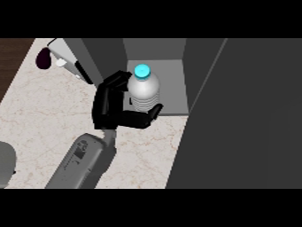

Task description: Pick up the bottled water, place it into the cabinet and close the cabinet

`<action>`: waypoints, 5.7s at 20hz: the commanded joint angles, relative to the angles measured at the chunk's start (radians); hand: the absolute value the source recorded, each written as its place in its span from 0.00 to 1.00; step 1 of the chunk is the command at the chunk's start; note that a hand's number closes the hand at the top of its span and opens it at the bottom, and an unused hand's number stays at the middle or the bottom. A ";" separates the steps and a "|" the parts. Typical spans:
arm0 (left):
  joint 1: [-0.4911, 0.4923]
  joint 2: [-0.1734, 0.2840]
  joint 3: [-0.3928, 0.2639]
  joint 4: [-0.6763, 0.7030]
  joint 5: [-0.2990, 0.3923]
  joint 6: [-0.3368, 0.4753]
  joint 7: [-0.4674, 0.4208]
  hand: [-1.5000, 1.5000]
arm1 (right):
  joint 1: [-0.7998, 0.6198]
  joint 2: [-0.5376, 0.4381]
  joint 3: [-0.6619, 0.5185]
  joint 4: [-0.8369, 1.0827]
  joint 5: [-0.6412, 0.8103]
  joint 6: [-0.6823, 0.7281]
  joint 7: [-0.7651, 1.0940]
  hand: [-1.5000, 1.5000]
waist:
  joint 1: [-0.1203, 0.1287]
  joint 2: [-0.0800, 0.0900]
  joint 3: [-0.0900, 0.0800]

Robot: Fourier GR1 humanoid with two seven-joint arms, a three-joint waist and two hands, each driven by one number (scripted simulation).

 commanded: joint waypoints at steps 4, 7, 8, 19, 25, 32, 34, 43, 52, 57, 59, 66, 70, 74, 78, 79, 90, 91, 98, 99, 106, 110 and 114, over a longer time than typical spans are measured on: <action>-0.154 0.026 0.051 0.115 -0.008 0.030 0.052 1.00 | 0.039 -0.011 0.042 -0.142 0.084 -0.015 0.081 0.00 | 0.000 0.000 -0.001; -0.254 0.000 0.080 0.266 -0.040 0.063 0.014 1.00 | 0.090 -0.015 0.086 -0.080 0.074 -0.025 -0.051 0.00 | -0.009 0.001 0.000; -0.284 0.000 0.059 0.347 -0.013 0.074 -0.041 1.00 | 0.091 -0.061 0.008 -0.083 0.006 0.008 -0.071 0.00 | -0.016 0.004 0.001; -0.518 0.000 0.129 0.704 -0.036 0.148 -0.094 1.00 | 0.089 -0.059 0.065 -0.112 0.029 -0.004 -0.042 0.00 | -0.034 0.006 0.000; -0.600 0.000 0.143 0.879 -0.073 0.178 -0.137 1.00 | 0.082 -0.046 0.067 -0.071 0.019 -0.010 -0.089 0.00 | -0.034 0.008 0.000; -0.676 0.000 0.182 1.053 -0.090 0.229 -0.178 1.00 | 0.057 -0.070 0.013 -0.101 -0.040 0.009 -0.058 0.00 | -0.042 0.017 0.000; -0.659 0.000 0.182 1.082 -0.081 0.240 -0.219 1.00 | 0.029 -0.040 0.031 -0.064 -0.016 0.000 -0.041 0.00 | -0.044 0.018 -0.001; -0.669 0.000 0.200 1.178 -0.083 0.280 -0.281 1.00 | 0.020 -0.059 -0.006 -0.071 -0.059 0.014 -0.067 0.00 | -0.060 0.022 -0.001; -0.666 0.024 0.164 1.281 -0.162 0.331 -0.278 0.00 | 0.070 -0.083 0.057 -0.107 -0.023 -0.003 -0.083 0.00 | -0.068 0.022 -0.001; -0.710 0.029 0.172 1.292 -0.162 0.361 -0.238 0.00 | 0.045 -0.074 0.048 -0.046 -0.035 0.007 -0.129 0.00 | -0.079 0.031 -0.001; -0.681 0.025 0.171 1.288 -0.165 0.375 -0.267 0.00 | 0.041 -0.082 0.062 -0.040 -0.038 0.020 -0.129 0.00 | -0.074 0.030 -0.002; -0.674 0.031 0.194 1.242 -0.151 0.267 -0.322 0.00 | 0.001 -0.067 0.034 -0.070 -0.048 0.003 -0.074 0.00 | -0.063 0.029 -0.003; -0.614 0.009 0.244 1.145 -0.100 0.142 -0.470 1.00 | 0.059 -0.099 0.044 -0.093 -0.059 0.000 -0.105 0.00 | -0.059 0.021 -0.003; -0.614 0.000 0.263 1.098 -0.041 0.005 -0.511 1.00 | -0.017 -0.054 0.031 -0.028 -0.052 -0.006 -0.068 0.00 | -0.050 0.019 -0.004; -0.619 0.000 0.256 1.071 -0.016 -0.088 -0.537 1.00 | 0.032 -0.066 0.082 -0.056 -0.012 -0.025 -0.079 0.00 | -0.043 0.007 -0.002; -0.550 0.000 0.249 1.058 0.016 -0.125 -0.568 1.00 | 0.027 -0.087 0.041 -0.088 -0.030 -0.018 -0.052 0.00 | -0.036 0.005 -0.002; -0.458 0.000 0.124 0.863 0.141 -0.389 -0.442 1.00 | 0.064 -0.128 0.017 -0.082 -0.003 -0.052 -0.081 0.00 | 0.001 -0.011 0.000; -0.464 0.000 0.148 0.845 0.128 -0.417 -0.390 1.00 | 0.020 -0.101 0.016 -0.068 0.012 -0.065 -0.046 0.00 | 0.024 -0.012 -0.001; -0.235 0.028 0.113 0.592 0.167 -0.415 -0.377 1.00 | 0.047 -0.177 0.018 -0.124 0.002 -0.061 -0.026 0.00 | 0.046 -0.022 -0.001; -0.206 0.049 0.098 0.534 0.178 -0.447 -0.360 1.00 | 0.015 -0.156 -0.006 -0.076 -0.017 -0.064 -0.034 0.00 | 0.058 -0.020 -0.001; 0.047 0.073 0.006 0.212 0.191 -0.394 -0.241 1.00 | 0.038 -0.228 0.023 -0.108 -0.042 -0.034 -0.019 1.00 | 0.066 -0.026 0.001; 0.238 0.148 -0.021 0.033 0.208 -0.442 -0.234 1.00 | -0.027 -0.215 0.099 -0.108 -0.097 0.037 0.012 1.00 | 0.073 -0.019 0.000; 0.403 0.215 -0.036 -0.179 0.223 -0.447 -0.213 1.00 | -0.122 -0.173 0.138 -0.093 -0.109 0.081 0.076 1.00 | 0.076 -0.014 -0.001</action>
